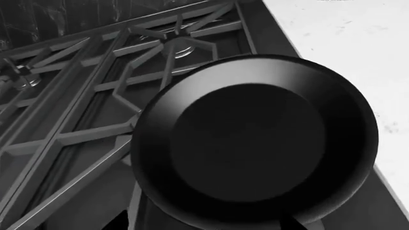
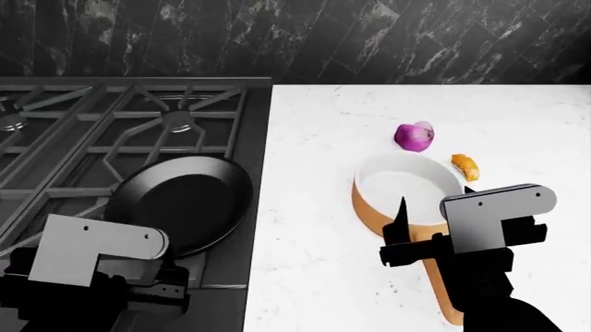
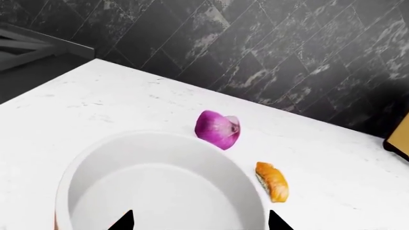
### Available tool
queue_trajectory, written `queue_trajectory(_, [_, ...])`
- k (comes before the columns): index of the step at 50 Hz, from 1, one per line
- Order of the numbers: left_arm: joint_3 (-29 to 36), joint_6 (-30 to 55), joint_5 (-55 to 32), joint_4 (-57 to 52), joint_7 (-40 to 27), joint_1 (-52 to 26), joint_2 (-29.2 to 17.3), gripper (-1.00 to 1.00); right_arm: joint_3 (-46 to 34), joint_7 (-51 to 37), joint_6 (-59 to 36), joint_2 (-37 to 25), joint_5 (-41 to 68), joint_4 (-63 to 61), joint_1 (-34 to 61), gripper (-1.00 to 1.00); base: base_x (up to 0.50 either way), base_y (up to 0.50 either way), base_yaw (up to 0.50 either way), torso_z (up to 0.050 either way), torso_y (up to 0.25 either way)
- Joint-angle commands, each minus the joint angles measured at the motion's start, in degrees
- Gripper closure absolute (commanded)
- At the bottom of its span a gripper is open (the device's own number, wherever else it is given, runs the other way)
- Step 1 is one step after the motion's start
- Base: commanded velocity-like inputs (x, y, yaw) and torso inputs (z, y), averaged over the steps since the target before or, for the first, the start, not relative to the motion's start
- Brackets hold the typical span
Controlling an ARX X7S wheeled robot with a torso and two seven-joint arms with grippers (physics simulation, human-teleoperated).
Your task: Place both pans onto different burners. Then place the onion and the sushi on different pans.
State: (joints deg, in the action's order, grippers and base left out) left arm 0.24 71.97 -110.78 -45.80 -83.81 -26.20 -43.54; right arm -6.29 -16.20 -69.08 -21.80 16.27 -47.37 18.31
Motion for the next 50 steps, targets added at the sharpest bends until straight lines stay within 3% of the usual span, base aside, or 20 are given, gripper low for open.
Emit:
queue_trajectory(1, [1.29,-1.20,1.26,2.52,0.87,4.66,0.18,-1.00,-0.47,0.00,1.93,-0.05,-0.07,1.29,-0.97,-1.00,0.00,0.00,0.00,0.000,0.000])
queue_trajectory(27, [3.53,-1.09,5.06,3.10,3.77,6.70,1.18,-1.00,-0.84,-0.47,2.45,-0.27,0.14,1.79,-0.76,-1.00,0.00,0.00,0.00,-0.002,0.000])
queue_trajectory(30, [8.02,-7.69,-7.98,-0.81,-5.98,-3.30,-7.89,-1.00,-1.53,-0.45,2.42,0.05,0.29,1.89,-0.40,-1.00,0.00,0.00,0.00,-0.003,0.000])
queue_trajectory(35, [15.67,-16.77,-10.43,-4.89,-5.87,-10.59,-16.74,-1.00,-2.10,-0.50,2.52,0.33,0.40,1.96,-0.13,-1.00,0.00,0.00,0.00,0.000,0.000])
queue_trajectory(40, [17.14,-19.38,-10.77,-6.16,-5.29,-12.55,-19.66,-1.00,-2.56,-0.68,2.35,0.39,0.45,1.76,-0.06,-1.00,0.00,0.00,0.00,0.000,0.000])
queue_trajectory(50, [20.49,-22.77,-10.36,-8.60,-5.10,-12.59,-20.42,-1.00,-2.76,-0.91,2.04,0.21,0.62,1.31,-0.08,-1.00,0.00,0.00,0.00,0.000,0.000])
